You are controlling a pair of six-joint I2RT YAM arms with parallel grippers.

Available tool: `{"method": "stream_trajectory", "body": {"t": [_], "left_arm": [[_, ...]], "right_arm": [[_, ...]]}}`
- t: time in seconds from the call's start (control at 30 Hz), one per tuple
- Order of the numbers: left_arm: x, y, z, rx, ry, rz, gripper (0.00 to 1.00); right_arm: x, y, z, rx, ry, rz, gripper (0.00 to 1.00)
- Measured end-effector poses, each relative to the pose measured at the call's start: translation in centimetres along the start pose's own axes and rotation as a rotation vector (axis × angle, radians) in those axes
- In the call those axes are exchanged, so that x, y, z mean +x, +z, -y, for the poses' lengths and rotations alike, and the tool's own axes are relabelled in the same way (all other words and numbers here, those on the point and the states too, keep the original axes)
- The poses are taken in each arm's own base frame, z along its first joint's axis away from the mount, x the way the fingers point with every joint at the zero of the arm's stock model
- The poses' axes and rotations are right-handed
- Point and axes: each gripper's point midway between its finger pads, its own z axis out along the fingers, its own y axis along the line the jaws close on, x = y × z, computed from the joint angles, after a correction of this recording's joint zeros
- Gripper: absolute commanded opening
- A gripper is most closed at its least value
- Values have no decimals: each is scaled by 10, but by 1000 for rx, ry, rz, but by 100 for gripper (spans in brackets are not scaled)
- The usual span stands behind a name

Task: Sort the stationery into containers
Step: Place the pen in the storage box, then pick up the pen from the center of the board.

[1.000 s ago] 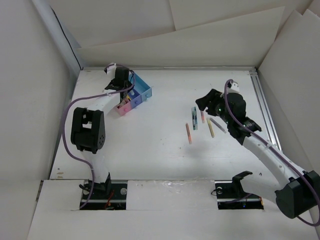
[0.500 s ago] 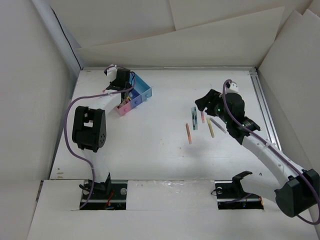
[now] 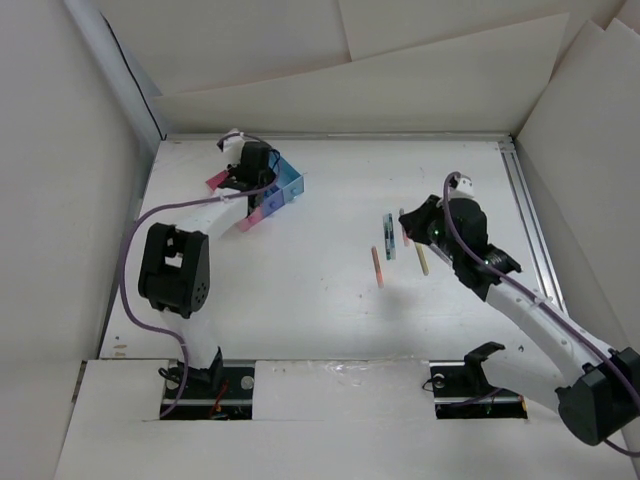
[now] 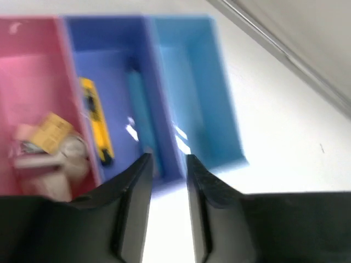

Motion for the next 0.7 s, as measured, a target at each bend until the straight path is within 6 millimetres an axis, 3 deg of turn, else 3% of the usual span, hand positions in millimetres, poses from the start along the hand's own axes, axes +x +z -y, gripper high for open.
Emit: {"method": "stream_trajectory", "body": {"t": [0.07,0.1,0.2,0.3,0.4,0.47,0.53,0.63,0.7], "left_arm": [[13,-25,26,70,34,3,18],[23,-40,46,127,58,2,5],[78,-92,105,293,147,-45,0],[154,-146,142,426,280,-131,0],[226,-186,150,495,411,-221,0],[258,-200,144,508,476,-260,12],[278,-206,134,500,523,-283,18],[291,-207,127,483,545,-300,23],[295,-206,124,474,548,-304,26]], "right_arm": [[5,-7,3,12,-1,5,0],[8,-10,7,26,1,5,0],[14,-20,18,71,4,3,0],[13,-30,26,115,8,19,0],[5,-43,30,134,15,58,0],[-1,-50,31,138,23,86,0],[-4,-54,34,146,30,108,0],[3,-55,45,176,30,110,3],[11,-53,53,198,32,97,15]]}}
